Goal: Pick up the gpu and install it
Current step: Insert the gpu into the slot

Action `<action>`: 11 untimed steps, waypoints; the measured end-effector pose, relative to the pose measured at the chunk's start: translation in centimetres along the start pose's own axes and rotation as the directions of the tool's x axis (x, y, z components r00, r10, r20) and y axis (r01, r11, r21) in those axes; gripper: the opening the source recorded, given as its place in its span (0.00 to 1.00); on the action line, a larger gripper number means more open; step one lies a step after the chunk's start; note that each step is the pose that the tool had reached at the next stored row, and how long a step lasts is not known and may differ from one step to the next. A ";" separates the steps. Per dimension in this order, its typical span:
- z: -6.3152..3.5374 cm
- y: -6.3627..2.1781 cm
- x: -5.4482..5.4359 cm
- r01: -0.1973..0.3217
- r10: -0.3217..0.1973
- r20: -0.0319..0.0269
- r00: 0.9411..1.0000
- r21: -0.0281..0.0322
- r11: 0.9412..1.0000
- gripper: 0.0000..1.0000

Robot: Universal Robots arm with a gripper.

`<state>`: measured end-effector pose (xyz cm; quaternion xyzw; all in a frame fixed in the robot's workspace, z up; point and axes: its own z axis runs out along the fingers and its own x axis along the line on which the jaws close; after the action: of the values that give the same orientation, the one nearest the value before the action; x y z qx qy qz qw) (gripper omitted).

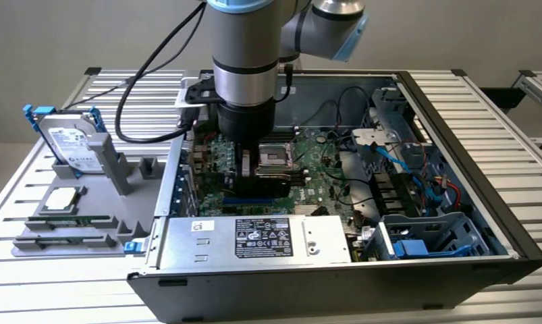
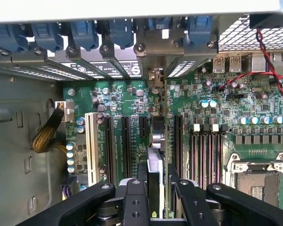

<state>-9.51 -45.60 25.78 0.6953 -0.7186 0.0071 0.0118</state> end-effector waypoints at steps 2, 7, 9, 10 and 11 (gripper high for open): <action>0.06 0.03 0.0 0.000 0.000 0.000 1.000 -0.001 1.000 0.27; 0.12 0.07 0.0 0.000 0.000 0.000 1.000 -0.003 1.000 0.27; 0.15 0.08 -0.1 0.000 0.000 0.000 1.000 -0.003 1.000 0.27; 0.16 0.09 -0.1 0.000 0.000 0.000 1.000 -0.003 1.000 0.27; 0.17 0.09 -0.1 0.000 0.000 0.000 1.000 -0.004 1.000 0.27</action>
<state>-9.60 -45.55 25.61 0.6953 -0.7186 0.0059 0.0131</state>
